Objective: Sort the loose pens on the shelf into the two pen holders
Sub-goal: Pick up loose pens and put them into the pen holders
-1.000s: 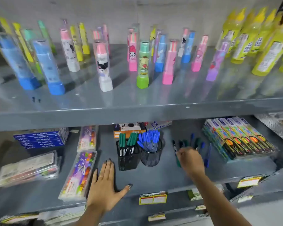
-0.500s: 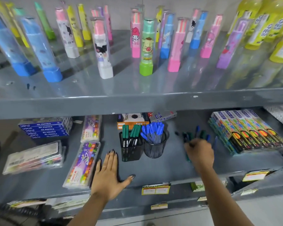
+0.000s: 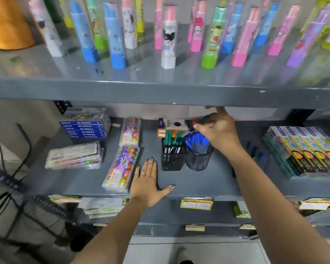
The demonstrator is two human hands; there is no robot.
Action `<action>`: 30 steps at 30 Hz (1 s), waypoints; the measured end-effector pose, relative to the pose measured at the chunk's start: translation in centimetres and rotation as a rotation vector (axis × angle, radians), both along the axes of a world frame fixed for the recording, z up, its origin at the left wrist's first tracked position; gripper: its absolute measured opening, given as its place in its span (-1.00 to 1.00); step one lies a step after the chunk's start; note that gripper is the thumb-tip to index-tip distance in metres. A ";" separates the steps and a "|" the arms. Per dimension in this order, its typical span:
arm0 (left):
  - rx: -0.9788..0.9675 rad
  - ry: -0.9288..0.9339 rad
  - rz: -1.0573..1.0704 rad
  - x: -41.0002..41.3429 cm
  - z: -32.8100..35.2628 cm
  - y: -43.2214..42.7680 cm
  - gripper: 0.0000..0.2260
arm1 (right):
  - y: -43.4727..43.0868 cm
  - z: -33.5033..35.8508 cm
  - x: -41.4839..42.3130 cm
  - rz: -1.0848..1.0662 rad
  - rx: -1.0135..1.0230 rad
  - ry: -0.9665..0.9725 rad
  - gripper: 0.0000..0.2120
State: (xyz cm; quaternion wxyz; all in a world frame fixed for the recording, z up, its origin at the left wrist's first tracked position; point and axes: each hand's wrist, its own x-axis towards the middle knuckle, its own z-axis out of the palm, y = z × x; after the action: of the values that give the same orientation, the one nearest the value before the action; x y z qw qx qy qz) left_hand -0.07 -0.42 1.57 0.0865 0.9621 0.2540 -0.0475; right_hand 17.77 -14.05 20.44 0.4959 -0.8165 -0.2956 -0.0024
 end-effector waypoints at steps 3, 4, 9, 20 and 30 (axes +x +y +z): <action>-0.023 0.005 0.000 -0.1 0.2 0.0 0.03 | 2.8 -1.6 -0.9 0.130 -0.213 -0.169 -0.60; -0.022 0.010 -0.001 -0.2 0.2 0.0 0.02 | 3.5 -2.3 -1.1 0.164 -0.289 -0.206 -0.61; -0.017 -0.001 -0.006 -0.1 0.0 0.1 0.03 | 4.7 -4.4 -1.9 0.245 -0.559 -0.301 -0.64; -0.010 -0.017 -0.018 -0.1 -0.4 0.3 0.03 | -6.1 -7.2 5.9 -0.387 -0.773 0.082 -0.70; 0.005 -0.018 -0.015 0.0 -0.5 0.3 0.02 | -8.3 -12.1 5.9 -0.358 -0.985 0.193 -0.52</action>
State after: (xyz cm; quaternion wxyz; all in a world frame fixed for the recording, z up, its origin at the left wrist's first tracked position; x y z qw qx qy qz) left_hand -0.09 -0.14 1.07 0.0859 0.9646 0.2462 -0.0389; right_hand 23.64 -22.32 8.33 0.0707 -0.9868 -0.0709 0.1274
